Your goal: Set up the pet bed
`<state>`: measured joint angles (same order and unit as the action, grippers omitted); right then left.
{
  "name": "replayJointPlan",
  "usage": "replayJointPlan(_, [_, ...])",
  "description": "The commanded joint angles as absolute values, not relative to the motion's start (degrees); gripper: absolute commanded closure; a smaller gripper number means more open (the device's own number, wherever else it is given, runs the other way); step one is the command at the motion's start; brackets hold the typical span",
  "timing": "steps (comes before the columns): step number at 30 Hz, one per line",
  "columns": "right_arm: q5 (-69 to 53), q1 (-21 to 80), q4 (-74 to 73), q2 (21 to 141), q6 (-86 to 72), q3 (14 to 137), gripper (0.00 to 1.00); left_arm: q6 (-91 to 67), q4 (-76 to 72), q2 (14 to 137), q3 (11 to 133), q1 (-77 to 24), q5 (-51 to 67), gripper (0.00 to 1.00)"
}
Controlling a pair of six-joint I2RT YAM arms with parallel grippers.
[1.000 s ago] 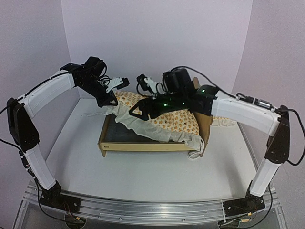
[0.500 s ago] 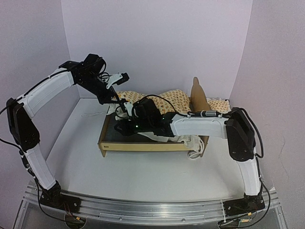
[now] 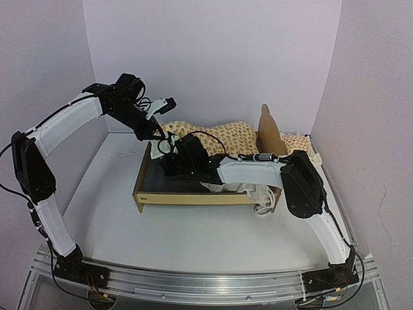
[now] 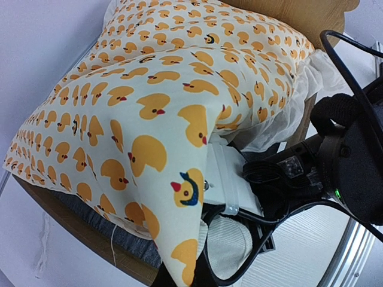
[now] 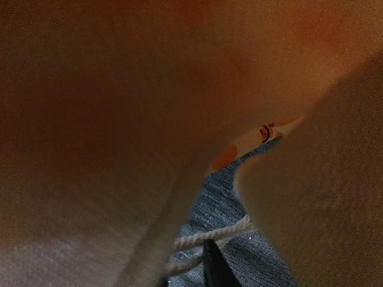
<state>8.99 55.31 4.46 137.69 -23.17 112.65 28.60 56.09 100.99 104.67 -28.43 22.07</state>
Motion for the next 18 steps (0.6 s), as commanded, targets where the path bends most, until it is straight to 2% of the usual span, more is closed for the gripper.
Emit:
replayJointPlan(1, [10.7,54.4,6.8,138.5,-23.5,115.3,0.96,28.5,55.3,100.7,107.7,-28.6,22.9,1.00])
replayJointPlan(3, [8.5,54.4,6.8,137.0,-22.7,114.0,1.00,28.8,54.8,100.8,107.6,-28.6,21.5,1.00])
replayJointPlan(11, [-11.2,55.5,3.3,119.1,-19.1,102.0,1.00,29.6,52.2,102.4,108.8,-27.1,16.0,1.00])
replayJointPlan(15, [-14.0,57.1,2.2,111.7,-19.6,98.3,1.00,29.8,51.9,103.0,108.6,-26.6,15.9,1.00])
replayJointPlan(18, [-15.5,57.3,2.3,110.9,-22.2,98.5,1.00,30.0,51.7,103.2,107.7,-26.5,15.9,1.00])
